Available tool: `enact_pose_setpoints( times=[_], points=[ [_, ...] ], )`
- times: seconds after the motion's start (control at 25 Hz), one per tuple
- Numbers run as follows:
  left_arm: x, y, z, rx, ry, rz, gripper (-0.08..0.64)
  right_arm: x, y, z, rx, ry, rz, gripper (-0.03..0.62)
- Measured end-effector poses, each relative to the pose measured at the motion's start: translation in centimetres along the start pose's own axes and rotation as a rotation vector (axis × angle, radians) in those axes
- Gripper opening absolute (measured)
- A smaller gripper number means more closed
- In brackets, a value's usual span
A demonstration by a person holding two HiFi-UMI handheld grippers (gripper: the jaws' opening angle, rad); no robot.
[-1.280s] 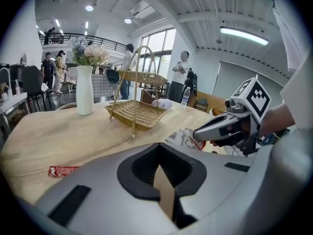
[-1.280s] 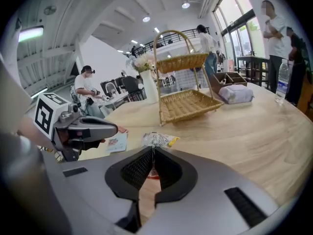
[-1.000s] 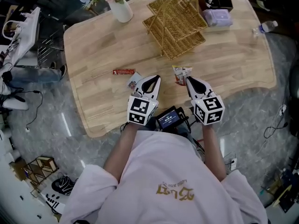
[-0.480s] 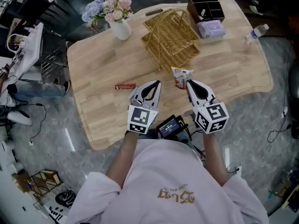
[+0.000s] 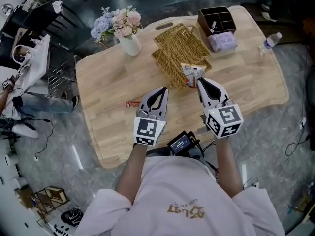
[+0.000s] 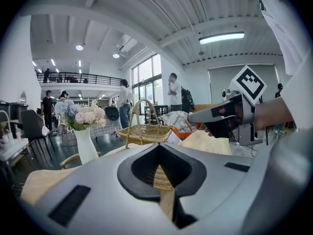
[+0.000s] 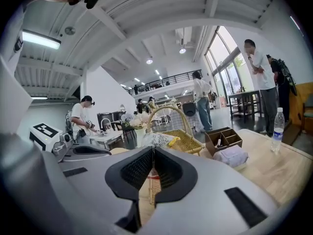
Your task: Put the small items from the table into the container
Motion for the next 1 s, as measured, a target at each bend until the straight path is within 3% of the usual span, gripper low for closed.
enact_pose_setpoints(
  times=[0.28, 1.0],
  points=[
    [-2.1, -0.7, 0.5, 0.031, -0.058, -0.069, 0.000, 1.0, -1.5, 2.3, 0.018, 0.026, -0.005, 0.031],
    [-4.8, -0.5, 0.7, 0.027, -0.096, -0.091, 0.000, 2.7, -2.3, 6.9, 0.005, 0.098, -0.019, 0.032]
  ],
)
Point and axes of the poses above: the fingertips, and each gripper's own axes: z forward along the fingers, x to its right, y out of its underside, the point moved 9 cm from there along -z, backward along the fingers
